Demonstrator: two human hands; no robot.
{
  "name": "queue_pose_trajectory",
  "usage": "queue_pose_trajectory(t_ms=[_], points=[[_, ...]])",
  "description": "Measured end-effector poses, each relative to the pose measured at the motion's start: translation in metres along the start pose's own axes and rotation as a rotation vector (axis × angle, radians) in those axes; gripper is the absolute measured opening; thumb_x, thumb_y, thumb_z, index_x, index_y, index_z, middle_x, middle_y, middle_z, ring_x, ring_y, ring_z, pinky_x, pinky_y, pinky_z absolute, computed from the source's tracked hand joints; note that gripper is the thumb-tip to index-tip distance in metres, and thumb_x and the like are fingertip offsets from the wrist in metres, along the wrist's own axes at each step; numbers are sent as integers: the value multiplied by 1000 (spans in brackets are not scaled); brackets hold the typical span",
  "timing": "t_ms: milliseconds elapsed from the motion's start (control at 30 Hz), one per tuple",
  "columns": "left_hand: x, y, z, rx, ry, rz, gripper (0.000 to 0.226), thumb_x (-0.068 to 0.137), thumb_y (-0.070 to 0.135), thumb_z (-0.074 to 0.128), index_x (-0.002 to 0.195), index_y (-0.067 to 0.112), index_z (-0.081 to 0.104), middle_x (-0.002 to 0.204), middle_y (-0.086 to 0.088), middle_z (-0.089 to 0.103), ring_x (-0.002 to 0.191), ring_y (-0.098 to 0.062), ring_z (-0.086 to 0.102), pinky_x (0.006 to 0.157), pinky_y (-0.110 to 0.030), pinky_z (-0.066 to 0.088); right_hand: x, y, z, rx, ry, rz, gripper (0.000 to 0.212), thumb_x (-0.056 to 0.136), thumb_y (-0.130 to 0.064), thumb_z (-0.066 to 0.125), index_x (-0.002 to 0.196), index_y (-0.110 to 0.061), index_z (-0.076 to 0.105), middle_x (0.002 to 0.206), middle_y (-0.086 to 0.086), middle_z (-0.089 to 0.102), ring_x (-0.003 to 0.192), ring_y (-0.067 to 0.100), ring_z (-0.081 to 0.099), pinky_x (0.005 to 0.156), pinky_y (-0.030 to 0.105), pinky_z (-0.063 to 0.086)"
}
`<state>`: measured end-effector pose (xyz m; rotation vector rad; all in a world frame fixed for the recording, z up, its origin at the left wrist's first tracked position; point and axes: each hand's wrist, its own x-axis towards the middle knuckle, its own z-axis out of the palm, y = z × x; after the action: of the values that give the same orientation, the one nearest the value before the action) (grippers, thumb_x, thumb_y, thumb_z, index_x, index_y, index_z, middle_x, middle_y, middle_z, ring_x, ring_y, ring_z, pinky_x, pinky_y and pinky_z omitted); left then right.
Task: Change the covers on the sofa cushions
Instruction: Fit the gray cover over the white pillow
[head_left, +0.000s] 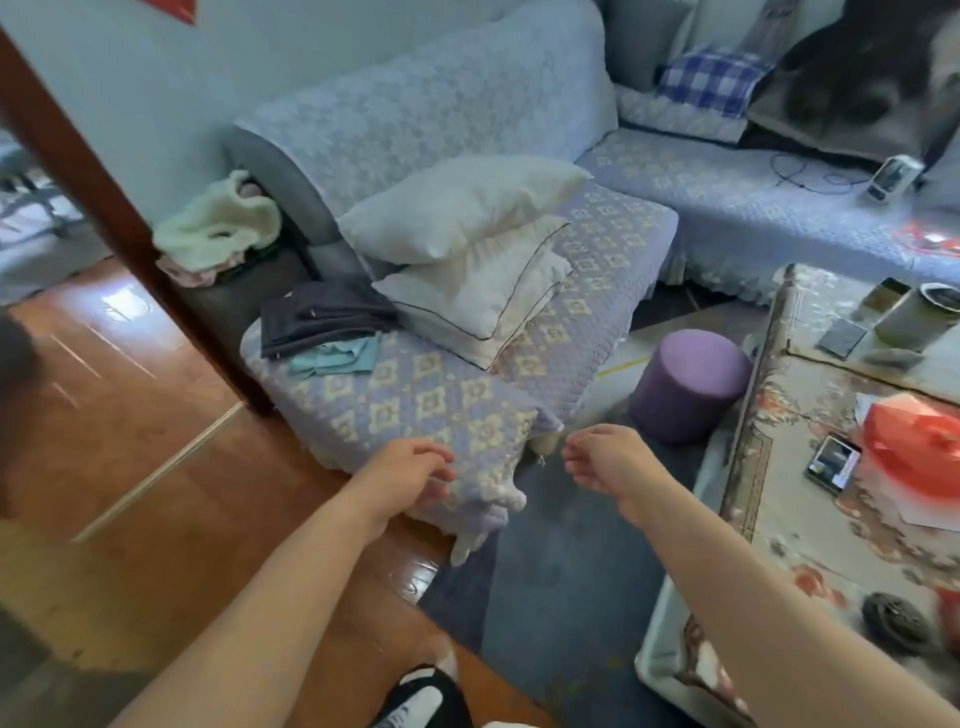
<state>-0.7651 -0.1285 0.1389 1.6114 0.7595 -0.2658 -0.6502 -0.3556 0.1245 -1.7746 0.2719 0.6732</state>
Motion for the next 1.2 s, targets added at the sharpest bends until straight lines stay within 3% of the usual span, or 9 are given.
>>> queue_pose_trajectory(t_ms=[133,300,433,567,733,867,967,1067,1200], points=[[55,9,11,-61,-41,-90,20,104,10,48,110,4,66,98,-16,72,76,-24,68,88,-45,58,63,-21,-8,24,-25,66,11,94,-1,53,93,-5,63,84,13,63,60,18,54,58,24,47],[182,60,28,-233,32,-131,19,102,6,46,109,2,64,84,-11,68,69,-22,64,68,-32,50,169,-84,-36,-8,17,69,12,97,-5,53,93,-7,64,83,9,64,65,17,58,62,26,51],[271,134,71,-244,-22,-133,17,100,5,48,98,8,64,80,-9,66,67,-23,61,67,-31,49,230,-118,-95,23,103,112,12,96,-3,53,94,-6,65,81,10,64,64,18,58,62,27,49],[333,204,116,-180,-122,-79,17,100,6,48,101,7,65,82,-10,68,69,-23,64,66,-32,51,289,-132,-147,82,225,192,13,97,-9,56,98,-5,67,82,10,69,70,22,63,68,31,55],[402,241,160,-208,-139,-124,18,101,9,51,109,3,66,86,-12,71,73,-25,67,68,-34,54,381,-158,-175,106,179,236,15,97,-11,57,102,-3,68,85,12,72,71,24,65,77,36,57],[466,260,193,-430,35,-236,19,98,14,57,108,4,71,79,-8,70,69,-22,67,69,-33,52,492,-199,-197,34,42,255,13,99,-7,54,95,-2,64,83,15,65,70,23,59,69,32,54],[488,282,203,-630,233,-339,15,95,12,61,103,3,70,74,-8,66,62,-21,63,58,-29,51,549,-224,-207,-72,-90,324,16,98,-6,52,84,-6,61,75,10,61,62,20,55,60,29,48],[499,303,204,-812,405,-347,12,98,11,58,98,2,65,79,-13,68,62,-24,62,46,-27,49,612,-268,-209,-194,-197,326,12,97,-7,55,88,-6,62,73,9,64,59,19,58,59,28,47],[501,307,184,-929,631,-342,9,100,13,57,101,6,61,89,-12,64,73,-27,65,64,-35,56,675,-324,-180,-218,-260,279,12,99,-8,54,97,-2,65,82,12,66,69,22,62,71,33,53]])
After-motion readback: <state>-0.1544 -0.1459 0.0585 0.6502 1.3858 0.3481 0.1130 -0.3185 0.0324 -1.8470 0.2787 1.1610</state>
